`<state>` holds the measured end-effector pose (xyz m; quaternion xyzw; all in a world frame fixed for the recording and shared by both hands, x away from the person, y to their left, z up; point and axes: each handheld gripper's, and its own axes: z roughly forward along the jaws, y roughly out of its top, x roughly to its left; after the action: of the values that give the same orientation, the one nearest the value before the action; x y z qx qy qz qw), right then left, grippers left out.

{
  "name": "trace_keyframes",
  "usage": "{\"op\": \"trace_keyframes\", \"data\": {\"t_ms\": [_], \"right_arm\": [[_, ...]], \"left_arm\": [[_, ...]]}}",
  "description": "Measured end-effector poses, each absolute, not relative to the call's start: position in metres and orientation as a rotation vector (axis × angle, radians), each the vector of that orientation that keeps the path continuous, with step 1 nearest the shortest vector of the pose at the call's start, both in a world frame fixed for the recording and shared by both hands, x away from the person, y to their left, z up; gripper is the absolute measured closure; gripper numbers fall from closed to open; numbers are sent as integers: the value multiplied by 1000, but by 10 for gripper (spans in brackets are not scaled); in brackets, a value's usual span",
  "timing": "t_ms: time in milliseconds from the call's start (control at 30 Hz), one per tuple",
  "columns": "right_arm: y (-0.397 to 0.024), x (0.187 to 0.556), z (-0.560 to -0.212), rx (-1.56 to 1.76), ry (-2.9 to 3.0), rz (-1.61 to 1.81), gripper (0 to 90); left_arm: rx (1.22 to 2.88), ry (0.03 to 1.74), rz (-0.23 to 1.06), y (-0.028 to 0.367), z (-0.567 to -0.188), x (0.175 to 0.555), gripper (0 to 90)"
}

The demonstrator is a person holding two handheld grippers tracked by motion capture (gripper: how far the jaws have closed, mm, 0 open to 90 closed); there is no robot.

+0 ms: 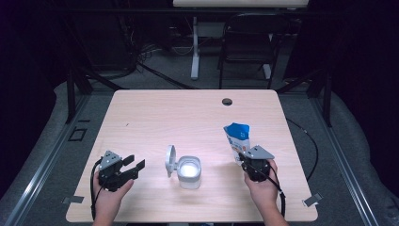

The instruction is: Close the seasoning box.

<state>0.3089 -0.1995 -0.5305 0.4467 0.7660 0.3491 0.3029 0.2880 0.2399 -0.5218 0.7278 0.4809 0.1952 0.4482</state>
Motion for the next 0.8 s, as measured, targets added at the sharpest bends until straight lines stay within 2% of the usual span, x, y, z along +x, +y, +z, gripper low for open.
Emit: {"op": "trace_keyframes", "data": {"t_ms": [333,800], "right_arm": [[-210,319,-548,1289,1990,917,872],[-210,320,-551,1300,1980,946,859]], "left_arm": [[1810,1190,485,239,-522,288,484],[1809,1193,484,240,-523,289,484]]}}
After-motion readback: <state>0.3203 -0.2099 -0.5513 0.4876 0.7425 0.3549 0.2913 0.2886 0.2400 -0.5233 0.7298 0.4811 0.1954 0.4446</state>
